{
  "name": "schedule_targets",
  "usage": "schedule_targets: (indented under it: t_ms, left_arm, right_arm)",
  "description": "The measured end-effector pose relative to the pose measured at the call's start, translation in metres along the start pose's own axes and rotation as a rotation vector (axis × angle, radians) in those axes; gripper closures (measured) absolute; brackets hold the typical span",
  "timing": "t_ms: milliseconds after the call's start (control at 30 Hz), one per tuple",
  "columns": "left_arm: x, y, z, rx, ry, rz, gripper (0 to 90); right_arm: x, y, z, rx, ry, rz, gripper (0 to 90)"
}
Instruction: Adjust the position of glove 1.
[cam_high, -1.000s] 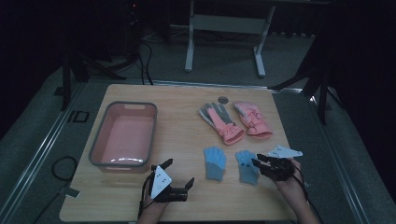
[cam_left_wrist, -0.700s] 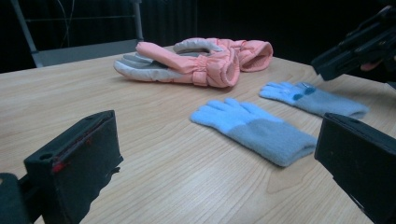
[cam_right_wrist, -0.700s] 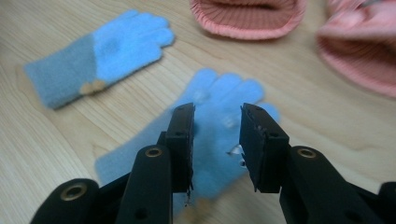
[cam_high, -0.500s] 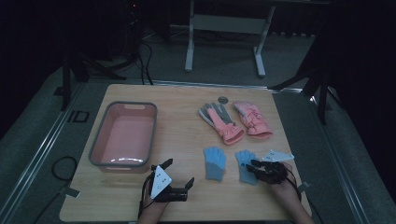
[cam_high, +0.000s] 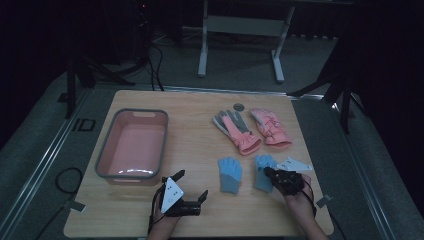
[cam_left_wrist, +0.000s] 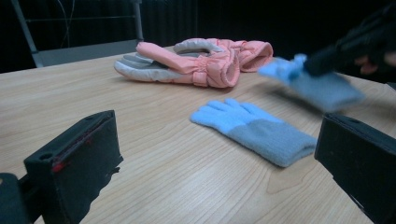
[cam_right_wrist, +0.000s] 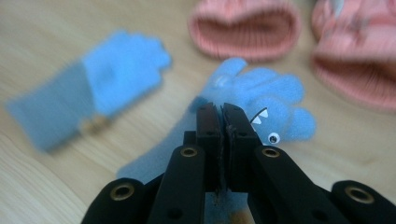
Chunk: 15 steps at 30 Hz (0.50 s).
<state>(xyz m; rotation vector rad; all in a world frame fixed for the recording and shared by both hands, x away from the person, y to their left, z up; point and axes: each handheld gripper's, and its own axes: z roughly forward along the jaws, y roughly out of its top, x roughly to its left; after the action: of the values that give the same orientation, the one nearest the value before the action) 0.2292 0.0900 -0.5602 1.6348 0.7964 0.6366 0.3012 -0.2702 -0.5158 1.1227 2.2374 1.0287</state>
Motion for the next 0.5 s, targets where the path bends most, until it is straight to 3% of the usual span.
schedule_targets:
  t_ms: [100,133,167,233,367,400,500]
  left_arm:
    - [0.000,0.000,0.000,0.000,-0.001,-0.001,0.3]
    - [0.000,0.000,0.000,0.000,-0.001,-0.001,0.3]
    - [0.000,0.000,0.000,0.001,-0.002,0.000,0.3]
    - [0.000,0.000,0.000,0.001,-0.002,0.000,0.3]
    - [0.000,0.000,0.000,0.000,-0.004,0.000,0.3]
    - [0.000,0.000,0.000,-0.001,-0.003,0.001,0.3]
    - [0.000,0.000,0.000,-0.001,-0.004,0.001,0.3]
  right_arm:
    - [0.008,0.026,-0.012,-0.044,0.047,0.030,86.4]
    - [0.008,0.026,-0.012,-0.044,0.047,0.030,86.4]
    - [0.016,0.039,-0.017,-0.070,0.066,0.026,86.3]
    - [0.025,0.048,-0.017,-0.091,0.084,0.020,86.4]
    - [0.037,0.058,-0.012,-0.101,0.106,0.001,86.4]
    - [0.046,0.063,-0.007,-0.098,0.136,-0.004,86.3]
    - [0.055,0.068,0.000,-0.099,0.176,-0.018,86.3]
